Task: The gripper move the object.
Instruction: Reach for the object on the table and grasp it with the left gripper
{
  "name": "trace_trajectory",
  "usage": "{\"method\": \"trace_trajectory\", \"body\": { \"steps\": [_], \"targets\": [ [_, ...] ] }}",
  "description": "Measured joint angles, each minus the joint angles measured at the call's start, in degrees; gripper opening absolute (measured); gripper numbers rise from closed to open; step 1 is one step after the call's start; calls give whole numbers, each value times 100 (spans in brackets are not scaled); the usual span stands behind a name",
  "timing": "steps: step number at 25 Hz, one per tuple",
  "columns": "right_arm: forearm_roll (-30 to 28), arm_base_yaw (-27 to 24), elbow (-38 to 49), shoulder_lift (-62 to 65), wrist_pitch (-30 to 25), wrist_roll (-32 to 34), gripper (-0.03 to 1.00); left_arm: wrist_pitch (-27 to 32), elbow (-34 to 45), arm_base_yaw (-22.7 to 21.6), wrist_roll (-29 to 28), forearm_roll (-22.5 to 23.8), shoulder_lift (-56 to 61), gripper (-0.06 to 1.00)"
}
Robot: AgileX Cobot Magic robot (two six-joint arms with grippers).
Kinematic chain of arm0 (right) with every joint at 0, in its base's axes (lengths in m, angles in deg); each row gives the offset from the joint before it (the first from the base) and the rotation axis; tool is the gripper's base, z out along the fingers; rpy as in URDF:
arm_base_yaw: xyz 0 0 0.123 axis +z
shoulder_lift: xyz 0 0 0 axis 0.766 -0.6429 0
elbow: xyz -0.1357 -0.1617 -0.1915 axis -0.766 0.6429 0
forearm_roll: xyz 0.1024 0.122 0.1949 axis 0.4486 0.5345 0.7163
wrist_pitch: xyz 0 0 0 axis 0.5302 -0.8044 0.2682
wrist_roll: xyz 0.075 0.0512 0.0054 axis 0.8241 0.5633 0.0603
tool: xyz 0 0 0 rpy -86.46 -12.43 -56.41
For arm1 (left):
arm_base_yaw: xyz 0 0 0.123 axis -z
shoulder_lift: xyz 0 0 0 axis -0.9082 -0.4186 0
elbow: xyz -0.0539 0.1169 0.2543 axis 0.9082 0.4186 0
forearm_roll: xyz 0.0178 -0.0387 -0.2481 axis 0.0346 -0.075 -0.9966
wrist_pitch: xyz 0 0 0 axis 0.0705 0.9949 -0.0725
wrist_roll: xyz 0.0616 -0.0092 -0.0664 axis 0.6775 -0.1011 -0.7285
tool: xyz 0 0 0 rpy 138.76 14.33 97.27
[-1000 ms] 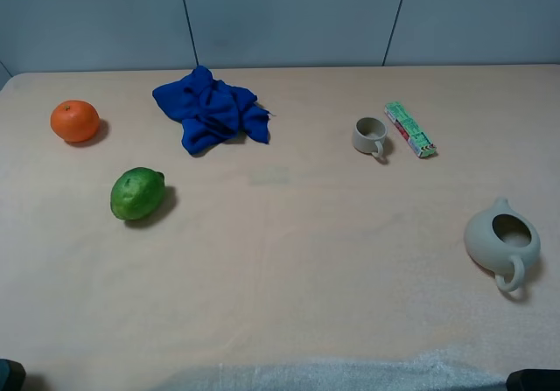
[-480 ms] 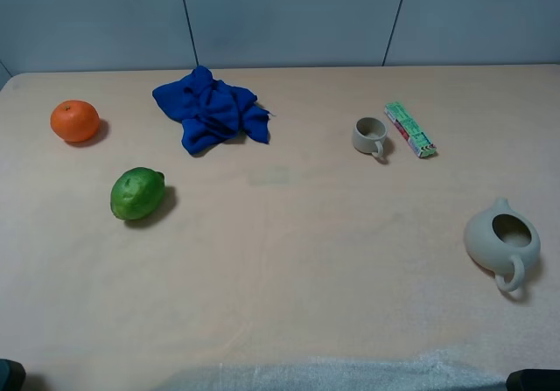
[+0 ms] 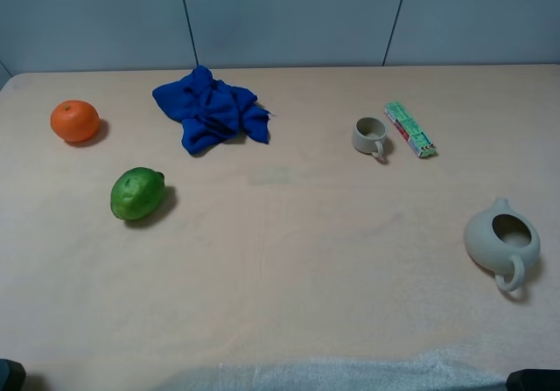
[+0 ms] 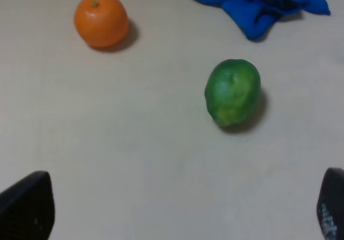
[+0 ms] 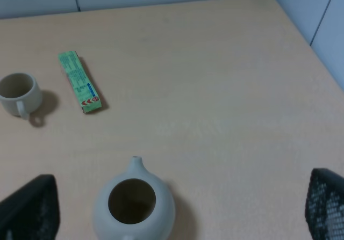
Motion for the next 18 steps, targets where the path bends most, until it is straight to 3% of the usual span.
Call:
{"method": "trace_trajectory", "body": {
  "steps": [5,18],
  "targets": [
    [0,0,0,0,0,0,69,13,-130,0,-125,219,-255,99],
    [0,0,0,0,0,0,69,-188,-1013,0,-508,738,-2771,99]
  ]
}}
